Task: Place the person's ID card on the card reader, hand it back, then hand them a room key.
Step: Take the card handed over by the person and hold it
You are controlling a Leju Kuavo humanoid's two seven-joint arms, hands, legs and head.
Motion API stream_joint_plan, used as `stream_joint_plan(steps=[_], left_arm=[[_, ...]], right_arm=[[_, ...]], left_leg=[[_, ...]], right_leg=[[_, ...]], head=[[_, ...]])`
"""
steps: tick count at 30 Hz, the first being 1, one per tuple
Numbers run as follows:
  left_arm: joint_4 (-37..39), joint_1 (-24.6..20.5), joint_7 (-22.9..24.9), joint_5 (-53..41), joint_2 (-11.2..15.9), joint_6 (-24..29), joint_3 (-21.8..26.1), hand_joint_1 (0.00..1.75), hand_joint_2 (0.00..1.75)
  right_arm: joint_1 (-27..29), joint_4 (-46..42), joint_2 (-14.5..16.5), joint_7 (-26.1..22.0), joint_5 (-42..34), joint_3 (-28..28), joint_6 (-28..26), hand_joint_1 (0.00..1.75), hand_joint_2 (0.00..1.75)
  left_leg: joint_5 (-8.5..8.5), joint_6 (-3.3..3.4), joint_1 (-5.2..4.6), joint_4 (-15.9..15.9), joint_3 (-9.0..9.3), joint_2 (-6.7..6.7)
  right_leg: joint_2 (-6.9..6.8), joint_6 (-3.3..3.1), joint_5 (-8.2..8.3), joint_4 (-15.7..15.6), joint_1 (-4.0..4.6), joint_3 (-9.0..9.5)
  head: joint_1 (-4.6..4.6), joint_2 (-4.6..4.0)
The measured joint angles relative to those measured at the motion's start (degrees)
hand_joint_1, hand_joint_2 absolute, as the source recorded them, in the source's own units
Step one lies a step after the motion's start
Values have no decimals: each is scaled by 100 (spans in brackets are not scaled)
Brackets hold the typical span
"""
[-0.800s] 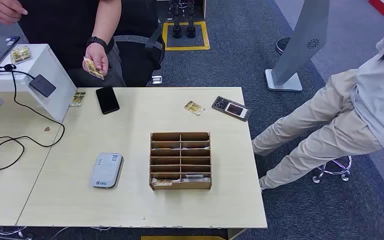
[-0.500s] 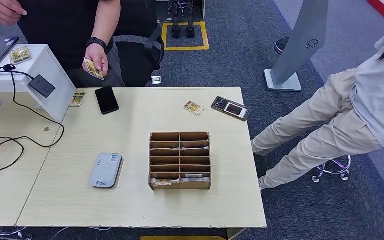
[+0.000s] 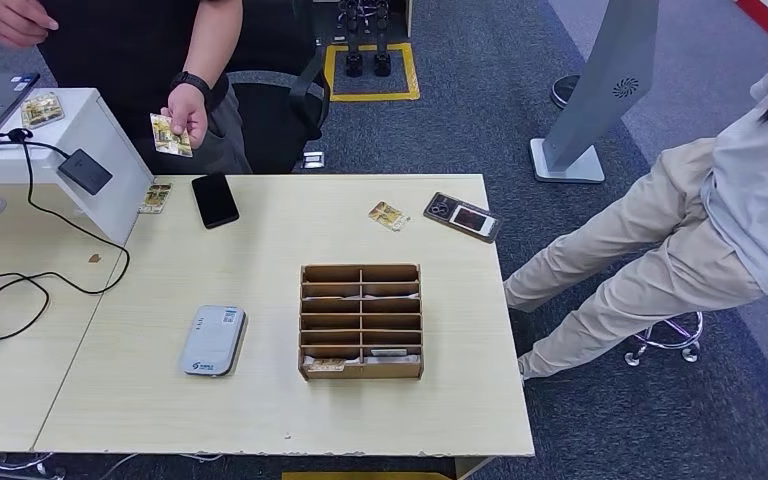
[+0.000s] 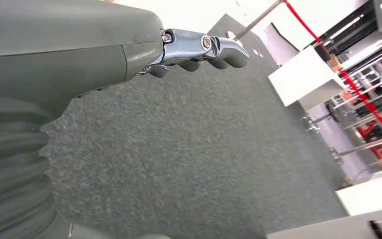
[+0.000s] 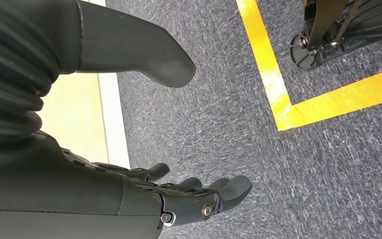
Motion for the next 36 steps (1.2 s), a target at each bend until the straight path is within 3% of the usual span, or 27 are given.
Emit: stream_joint_plan(steps=[11, 18, 27, 31, 33, 36], left_arm=[[-1256, 676, 275, 1097, -335, 1, -1443, 0, 175], [-1820, 688, 85, 1547, -322, 4, -2553, 0, 175], [-2142, 522, 161, 1095, -261, 4, -4029, 0, 175], [-2195, 357, 233, 670, -214, 4, -5061, 0, 175], [-2197, 265, 186, 527, -175, 3, -5624, 0, 175], [-2200, 148, 185, 466, -125, 3, -6219, 0, 175]], right_arm=[[3, 0, 0, -33, 105, -37, -50, 0, 175], [8, 0, 3, 48, 147, -160, -135, 0, 175], [31, -14, 91, 46, -56, -393, -272, 0, 175], [59, -70, 188, -20, -153, -577, -251, 0, 0], [60, -85, 224, -60, -134, -629, -191, 0, 0], [62, -87, 266, -91, -95, -698, -118, 0, 131]], left_leg=[[1, -1, 2, 0, 5, -1], [1, 0, 0, 0, 8, -2], [2, -1, 0, 2, 11, -3], [5, 1, 1, 3, 8, -7], [5, 1, 0, 2, 7, -7], [5, 1, 0, 3, 9, -1]], right_leg=[[-3, 0, 0, 1, 2, -4], [-4, 0, 3, 1, 1, 8], [-3, -1, 4, 1, 1, 3], [-7, -1, 6, 1, 1, 7], [-6, -2, 8, 1, 1, 10], [0, -2, 12, 1, 0, 8]], head=[[-1, 0], [-1, 0], [-3, 0], [-3, 0], [-2, 0], [-3, 0]])
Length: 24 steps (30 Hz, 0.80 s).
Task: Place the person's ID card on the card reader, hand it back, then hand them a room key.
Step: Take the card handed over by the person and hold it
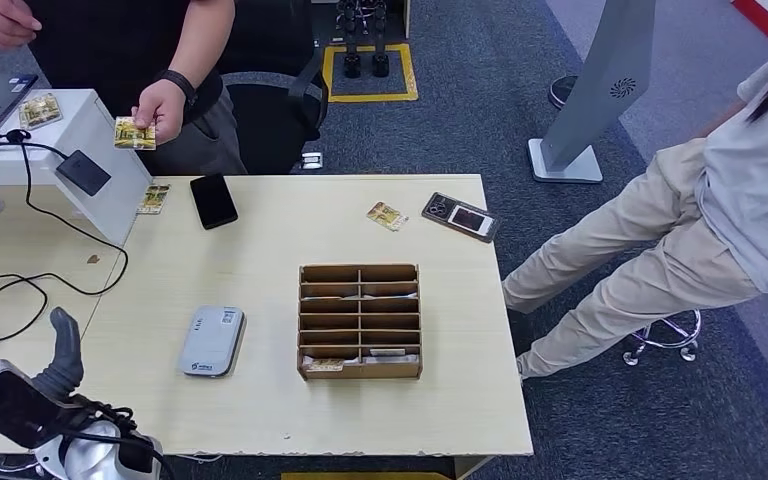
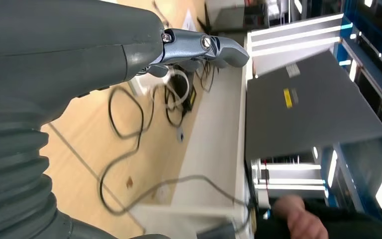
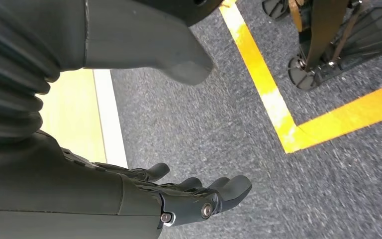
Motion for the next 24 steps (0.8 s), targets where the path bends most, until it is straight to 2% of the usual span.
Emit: stream_joint_plan(steps=[1, 6, 8, 10, 12, 17, 24], left_arm=[[-3, -29, 11, -2, 15, 1, -133, 0, 175], [-17, -127, -16, -187, 62, 2, -660, 0, 175], [-123, -63, -85, -255, 71, 2, -707, 0, 87], [-322, 120, -134, -177, 96, 6, -667, 0, 87], [-467, 292, -128, -176, 129, 10, -633, 0, 175], [-542, 341, 38, -1316, 157, 9, -621, 0, 175], [-372, -11, 50, -3325, 74, 8, -621, 0, 175]], right_arm=[[2, 0, 11, -5, 25, -19, 23, 0, 175], [10, 1, 47, -98, 128, -63, 102, 0, 175], [95, -3, 60, -204, 319, -60, 7, 0, 175], [263, -30, 71, -326, 505, -51, -91, 0, 175], [443, -101, 77, -367, 621, -49, -121, 0, 175], [744, -468, 97, -268, 1373, -39, -125, 0, 175], [898, -838, 102, -115, 2338, -64, 214, 0, 175]], left_leg=[[0, 0, 0, 0, 0, 0], [-1, 0, 0, 0, -3, -1], [-4, -3, 0, -1, -2, 1], [-8, -6, 0, -2, -1, 0], [-9, -7, 1, -2, -8, -13], [-10, -7, 1, -2, -15, -19], [-6, -4, -1, 0, -11, -18]], right_leg=[[0, 0, 0, 0, 0, -1], [0, 0, -1, 0, 0, -2], [1, 0, -4, 0, 1, -2], [1, 1, -12, 0, 1, -2], [-12, 3, -20, 0, 1, -4], [-19, 1, -24, -1, 0, -8], [-15, 3, -12, -2, -1, -8]], head=[[-1, 0], [-1, 0], [-1, 0], [-2, 0], [0, 0], [0, 0], [1, 0]])
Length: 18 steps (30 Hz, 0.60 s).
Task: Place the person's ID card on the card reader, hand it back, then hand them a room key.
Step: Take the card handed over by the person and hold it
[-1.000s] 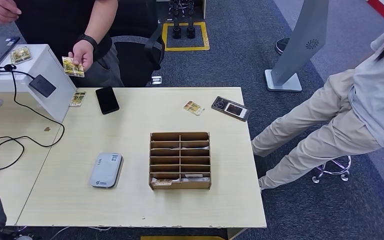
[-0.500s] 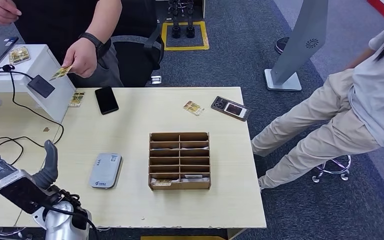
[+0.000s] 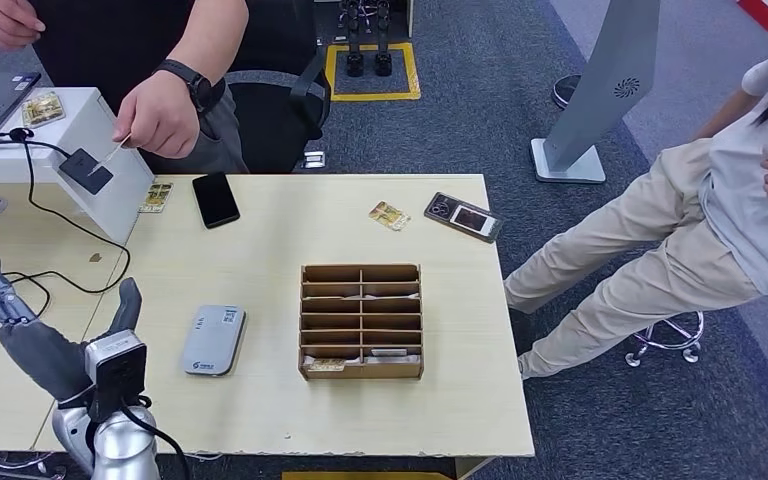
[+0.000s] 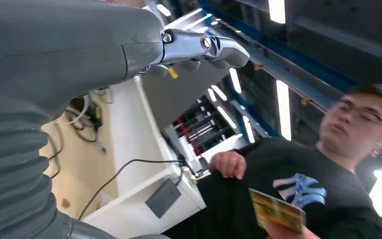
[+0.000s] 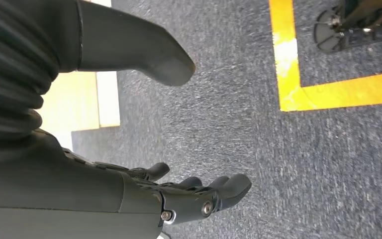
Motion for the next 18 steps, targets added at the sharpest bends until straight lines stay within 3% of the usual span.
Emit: stream_joint_plan(steps=[10, 18], left_arm=[[397, -280, 243, -921, -36, 0, -52, 0, 175], [845, -495, 600, -1738, -57, 0, -159, 0, 175]], right_arm=[[344, -776, 209, 328, 964, -363, -160, 0, 175], [443, -1348, 563, 380, 1719, -1218, -52, 0, 175]], left_leg=[[1, -2, 1, 0, 1, 9], [1, -2, 1, 0, 0, 15]], right_leg=[[13, 0, 1, 1, 1, -8], [18, 0, 3, 1, 0, -7]], head=[[-1, 0], [0, 0]])
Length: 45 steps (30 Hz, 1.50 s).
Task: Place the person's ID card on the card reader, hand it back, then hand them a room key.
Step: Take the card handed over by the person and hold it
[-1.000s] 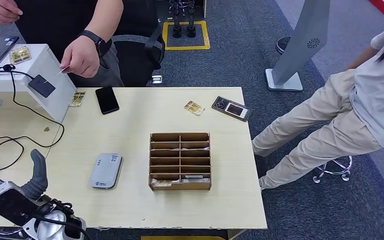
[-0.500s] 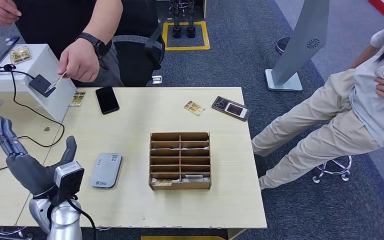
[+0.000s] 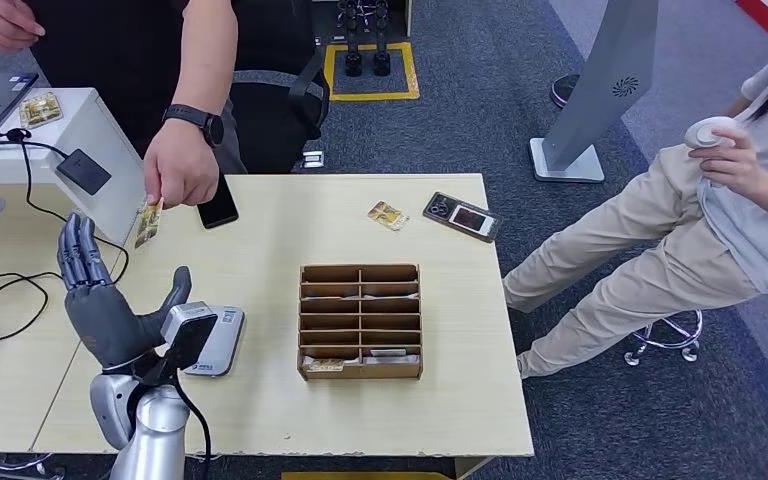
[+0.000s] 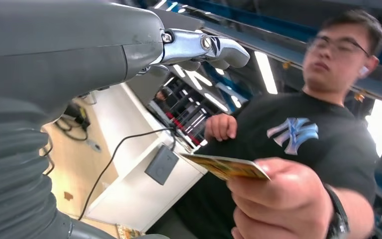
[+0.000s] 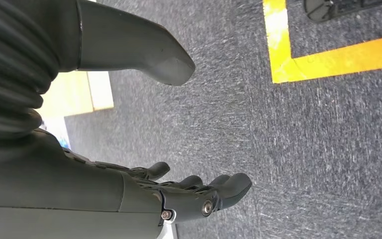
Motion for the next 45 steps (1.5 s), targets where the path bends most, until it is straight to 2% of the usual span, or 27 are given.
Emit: stream_joint_plan(steps=[7, 14, 18, 21, 25, 35, 45], left_arm=[[348, -523, 326, -1584, -37, 0, 72, 0, 175], [648, -991, 1295, -2533, 75, 0, 78, 1, 175], [791, -1140, 1945, -2740, 263, 0, -39, 175, 175], [885, -1178, 2138, -2700, 376, 0, -126, 175, 175], [926, -1175, 2080, -2532, 427, 0, -166, 175, 175], [932, -1131, 1623, -2411, 409, 1, -167, 175, 175], [844, -961, 948, -2252, 208, 2, -76, 175, 175]], right_arm=[[-380, 467, -75, -517, 161, -871, 408, 0, 175], [-688, 1042, -256, -792, -7, -1616, 625, 0, 175], [-760, 1119, -269, -912, -72, -1977, 599, 0, 175], [-781, 1130, -267, -970, -25, -2155, 573, 0, 175], [-787, 1131, -262, -1033, 93, -2301, 541, 0, 175], [-801, 1139, -260, -1043, 380, -2394, 522, 0, 175], [-817, 1144, -260, -1042, 545, -2544, 512, 0, 175]], left_leg=[[5, 5, -1, 1, 0, 0], [6, 5, -1, 1, 0, 1], [5, 5, 0, 0, -1, 1], [5, 5, 0, 0, -2, 1], [5, 6, -1, 1, -4, 1], [5, 5, -1, 1, -5, 2], [4, 5, -1, 0, -8, 0]], right_leg=[[-1, -1, 8, 0, -1, 3], [0, -2, 9, 2, 0, 1], [0, -2, 9, 2, 1, -1], [0, -2, 8, 2, 0, -1], [0, -2, 8, 1, 0, -1], [1, -2, 8, 1, 0, -1], [-2, 0, 6, 1, 0, 0]], head=[[0, 0], [-2, 0], [-1, 0], [-1, 0], [-1, 0], [-1, 0], [-2, 0]])
